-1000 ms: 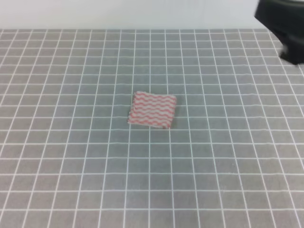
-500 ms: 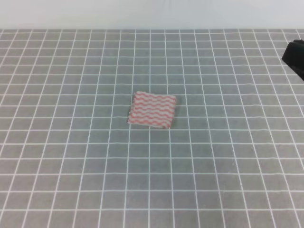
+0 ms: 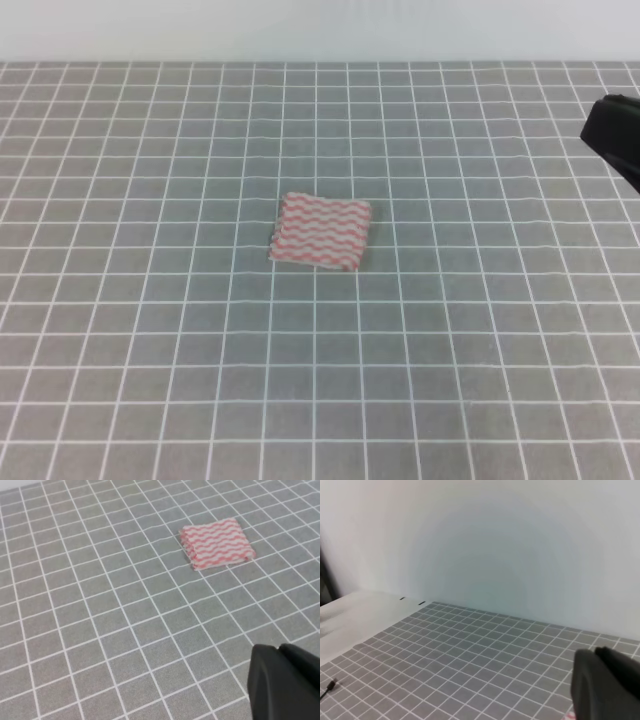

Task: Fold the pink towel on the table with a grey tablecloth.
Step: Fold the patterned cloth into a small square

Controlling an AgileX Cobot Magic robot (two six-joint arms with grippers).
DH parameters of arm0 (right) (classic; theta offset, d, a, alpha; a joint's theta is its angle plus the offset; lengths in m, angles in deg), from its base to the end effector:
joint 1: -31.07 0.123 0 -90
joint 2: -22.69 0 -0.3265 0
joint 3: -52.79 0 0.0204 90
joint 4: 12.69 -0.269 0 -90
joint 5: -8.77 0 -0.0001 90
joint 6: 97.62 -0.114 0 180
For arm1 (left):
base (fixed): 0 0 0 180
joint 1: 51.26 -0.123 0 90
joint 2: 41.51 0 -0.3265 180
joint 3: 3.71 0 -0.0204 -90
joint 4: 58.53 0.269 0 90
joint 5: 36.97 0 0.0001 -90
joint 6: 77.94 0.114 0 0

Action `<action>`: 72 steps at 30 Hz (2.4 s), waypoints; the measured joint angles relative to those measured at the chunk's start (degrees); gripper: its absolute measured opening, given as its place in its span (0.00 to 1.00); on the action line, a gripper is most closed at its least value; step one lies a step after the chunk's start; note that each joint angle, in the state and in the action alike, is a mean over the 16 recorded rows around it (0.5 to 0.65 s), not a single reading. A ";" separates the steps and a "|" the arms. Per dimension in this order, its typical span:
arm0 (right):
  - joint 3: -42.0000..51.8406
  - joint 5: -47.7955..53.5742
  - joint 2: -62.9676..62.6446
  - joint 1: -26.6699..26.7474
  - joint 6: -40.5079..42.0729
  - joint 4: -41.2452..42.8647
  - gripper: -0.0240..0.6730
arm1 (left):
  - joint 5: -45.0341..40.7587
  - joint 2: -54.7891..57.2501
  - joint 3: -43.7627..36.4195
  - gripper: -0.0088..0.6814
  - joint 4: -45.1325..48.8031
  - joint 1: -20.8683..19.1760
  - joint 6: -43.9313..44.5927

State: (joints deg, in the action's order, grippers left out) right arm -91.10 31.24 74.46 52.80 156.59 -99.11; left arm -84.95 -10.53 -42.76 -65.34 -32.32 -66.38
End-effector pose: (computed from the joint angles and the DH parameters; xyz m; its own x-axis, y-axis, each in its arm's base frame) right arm 0.1430 0.1039 0.4110 -0.1337 0.1522 -0.9793 -0.6837 0.7012 0.2023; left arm 0.0595 -0.0310 0.3490 -0.3897 0.2619 -0.8829 0.4478 0.8917 0.0668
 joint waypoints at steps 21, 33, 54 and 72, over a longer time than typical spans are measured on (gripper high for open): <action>2.80 -5.90 -2.06 0.00 0.86 14.24 0.01 | 0.00 0.06 0.00 0.01 0.06 0.00 0.00; 21.84 -18.15 -24.43 -5.82 1.07 20.68 0.01 | -0.22 -0.21 0.01 0.01 0.91 -0.01 0.00; 40.20 -13.21 -41.04 -14.89 -62.27 76.57 0.01 | 0.23 0.46 -0.02 0.01 1.63 0.01 0.00; 42.23 -5.71 -45.22 -18.45 -75.40 85.37 0.01 | 0.08 0.23 0.00 0.01 1.60 0.00 0.00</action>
State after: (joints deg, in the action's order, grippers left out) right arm -48.88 25.52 29.24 34.36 81.19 -13.74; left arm -84.87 -10.30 -42.77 -63.74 -32.32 -66.38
